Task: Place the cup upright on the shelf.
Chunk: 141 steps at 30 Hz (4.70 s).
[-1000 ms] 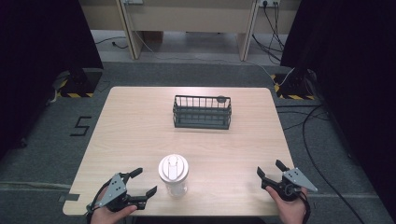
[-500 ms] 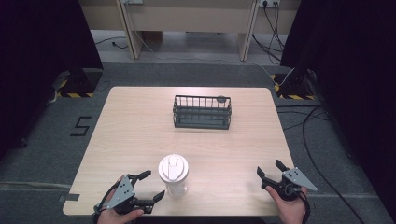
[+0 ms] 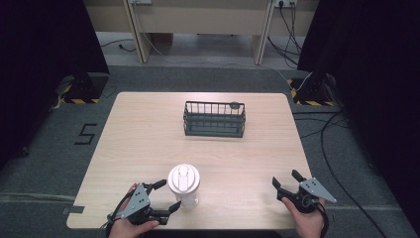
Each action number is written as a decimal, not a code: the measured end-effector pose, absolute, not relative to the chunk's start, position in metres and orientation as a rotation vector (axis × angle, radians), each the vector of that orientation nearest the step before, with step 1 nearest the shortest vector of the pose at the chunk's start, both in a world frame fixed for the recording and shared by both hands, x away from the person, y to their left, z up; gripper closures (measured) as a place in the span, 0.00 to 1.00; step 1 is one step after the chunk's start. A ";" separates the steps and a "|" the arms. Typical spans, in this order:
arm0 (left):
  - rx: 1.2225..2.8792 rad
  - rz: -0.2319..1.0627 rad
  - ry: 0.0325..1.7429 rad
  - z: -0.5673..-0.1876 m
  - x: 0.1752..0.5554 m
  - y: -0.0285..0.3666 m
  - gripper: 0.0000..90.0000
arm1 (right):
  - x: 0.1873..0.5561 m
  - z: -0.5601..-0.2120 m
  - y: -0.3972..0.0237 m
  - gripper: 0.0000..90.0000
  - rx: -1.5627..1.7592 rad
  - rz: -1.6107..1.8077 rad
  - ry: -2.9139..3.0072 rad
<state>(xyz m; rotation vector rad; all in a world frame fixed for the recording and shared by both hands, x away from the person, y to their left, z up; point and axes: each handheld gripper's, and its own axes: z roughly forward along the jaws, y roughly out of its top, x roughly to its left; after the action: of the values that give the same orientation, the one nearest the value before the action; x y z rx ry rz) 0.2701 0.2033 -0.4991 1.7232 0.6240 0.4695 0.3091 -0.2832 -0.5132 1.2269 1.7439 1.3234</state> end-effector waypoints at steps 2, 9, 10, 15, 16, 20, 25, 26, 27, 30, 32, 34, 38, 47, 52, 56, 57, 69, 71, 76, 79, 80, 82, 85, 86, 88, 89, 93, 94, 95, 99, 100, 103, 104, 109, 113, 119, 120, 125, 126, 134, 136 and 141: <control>1.736 0.467 0.614 -0.500 0.271 0.202 0.16 | 0.309 -0.513 -0.283 0.20 1.227 1.324 1.744; 1.759 0.458 0.580 -0.501 0.276 0.197 0.16 | 0.310 -0.513 -0.283 0.20 1.235 1.328 1.745; 1.759 0.458 0.580 -0.501 0.276 0.197 0.16 | 0.310 -0.513 -0.283 0.20 1.235 1.328 1.745; 1.761 0.443 0.563 -0.503 0.279 0.192 0.16 | 0.309 -0.513 -0.282 0.20 1.235 1.328 1.747; 1.763 0.441 0.557 -0.503 0.280 0.191 0.16 | 0.310 -0.513 -0.282 0.20 1.233 1.329 1.746; 1.754 0.424 0.550 -0.502 0.283 0.188 0.16 | 0.310 -0.513 -0.282 0.20 1.232 1.328 1.748; 1.758 0.413 0.534 -0.503 0.288 0.181 0.16 | 0.310 -0.513 -0.282 0.20 1.229 1.327 1.750; 1.758 0.408 0.530 -0.503 0.290 0.179 0.16 | 0.310 -0.513 -0.282 0.20 1.228 1.326 1.750; 1.757 0.408 0.530 -0.503 0.291 0.178 0.16 | 0.310 -0.513 -0.282 0.20 1.228 1.326 1.750; 1.757 0.406 0.529 -0.504 0.292 0.175 0.16 | 0.310 -0.513 -0.282 0.20 1.230 1.326 1.751; 1.758 0.406 0.528 -0.504 0.293 0.174 0.16 | 0.310 -0.513 -0.282 0.20 1.228 1.327 1.754; 1.763 0.409 0.524 -0.504 0.293 0.172 0.16 | 0.310 -0.513 -0.282 0.20 1.227 1.325 1.755; 1.769 0.410 0.521 -0.505 0.295 0.170 0.16 | 0.310 -0.513 -0.282 0.21 1.228 1.324 1.756; 1.763 0.393 0.523 -0.510 0.297 0.170 0.19 | 0.311 -0.513 -0.282 0.21 1.238 1.326 1.757; 1.752 0.392 0.523 -0.510 0.297 0.171 0.19 | 0.311 -0.513 -0.282 0.21 1.237 1.328 1.760; 1.755 0.395 0.525 -0.510 0.297 0.171 0.19 | 0.311 -0.513 -0.282 0.21 1.237 1.329 1.760; 1.757 0.396 0.528 -0.510 0.296 0.170 0.19 | 0.311 -0.513 -0.283 0.21 1.235 1.328 1.759; 1.761 0.425 0.535 -0.501 0.297 0.170 0.20 | 0.311 -0.513 -0.283 0.21 1.242 1.336 1.754; 1.770 0.430 0.541 -0.499 0.298 0.171 0.20 | 0.311 -0.513 -0.283 0.22 1.242 1.337 1.754; 1.773 0.442 0.543 -0.494 0.304 0.169 0.20 | 0.311 -0.513 -0.283 0.22 1.246 1.340 1.752; 1.772 0.450 0.539 -0.491 0.307 0.167 0.20 | 0.311 -0.513 -0.284 0.22 1.249 1.342 1.751; 1.772 0.451 0.539 -0.490 0.308 0.166 0.20 | 0.311 -0.513 -0.284 0.22 1.249 1.343 1.750; 1.772 0.453 0.538 -0.489 0.309 0.165 0.20 | 0.311 -0.513 -0.284 0.22 1.248 1.343 1.750; 1.770 0.456 0.536 -0.487 0.312 0.163 0.20 | 0.311 -0.513 -0.284 0.22 1.247 1.343 1.750; 1.769 0.457 0.537 -0.487 0.313 0.162 0.20 | 0.311 -0.513 -0.284 0.22 1.249 1.343 1.750; 1.768 0.458 0.539 -0.486 0.315 0.162 0.20 | 0.311 -0.513 -0.284 0.22 1.250 1.344 1.750; 1.766 0.460 0.541 -0.485 0.316 0.162 0.20 | 0.311 -0.513 -0.284 0.22 1.251 1.345 1.750; 1.756 0.465 0.547 -0.482 0.321 0.160 0.20 | 0.311 -0.513 -0.284 0.22 1.252 1.345 1.751; 1.756 0.465 0.547 -0.482 0.321 0.160 0.20 | 0.311 -0.513 -0.284 0.22 1.251 1.345 1.750; 1.753 0.465 0.548 -0.481 0.322 0.159 0.20 | 0.311 -0.513 -0.284 0.22 1.251 1.345 1.750; 1.750 0.471 0.549 -0.477 0.327 0.158 0.20 | 0.311 -0.513 -0.284 0.22 1.253 1.346 1.750; 1.748 0.472 0.550 -0.477 0.328 0.157 0.20 | 0.311 -0.513 -0.284 0.22 1.252 1.346 1.750; 1.748 0.477 0.553 -0.475 0.332 0.156 0.20 | 0.311 -0.513 -0.284 0.22 1.254 1.349 1.748; 1.749 0.478 0.553 -0.475 0.333 0.156 0.20 | 0.311 -0.513 -0.284 0.22 1.254 1.350 1.747; 1.752 0.478 0.558 -0.474 0.338 0.153 0.20 | 0.311 -0.513 -0.285 0.22 1.256 1.352 1.746; 1.749 0.480 0.560 -0.472 0.342 0.152 0.20 | 0.312 -0.513 -0.285 0.22 1.257 1.352 1.743; 1.745 0.486 0.561 -0.468 0.348 0.150 0.20 | 0.312 -0.513 -0.285 0.22 1.258 1.352 1.743; 1.745 0.488 0.560 -0.468 0.350 0.150 0.20 | 0.312 -0.513 -0.285 0.22 1.258 1.352 1.743; 1.735 0.498 0.562 -0.463 0.357 0.148 0.20 | 0.311 -0.513 -0.285 0.22 1.261 1.355 1.742; 1.735 0.500 0.561 -0.462 0.358 0.148 0.20 | 0.311 -0.513 -0.285 0.22 1.262 1.356 1.741; 1.727 0.513 0.565 -0.457 0.365 0.147 0.20 | 0.312 -0.513 -0.285 0.22 1.261 1.357 1.741; 1.728 0.516 0.566 -0.456 0.367 0.147 0.20 | 0.312 -0.513 -0.285 0.22 1.262 1.358 1.742; 1.721 0.521 0.570 -0.454 0.372 0.147 0.20 | 0.312 -0.513 -0.285 0.22 1.263 1.358 1.741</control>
<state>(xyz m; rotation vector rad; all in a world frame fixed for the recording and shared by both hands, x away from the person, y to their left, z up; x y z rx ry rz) 0.3716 0.1465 -0.4538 1.7214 0.5704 0.5211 0.3117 -0.2852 -0.5134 1.2630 1.7414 1.3580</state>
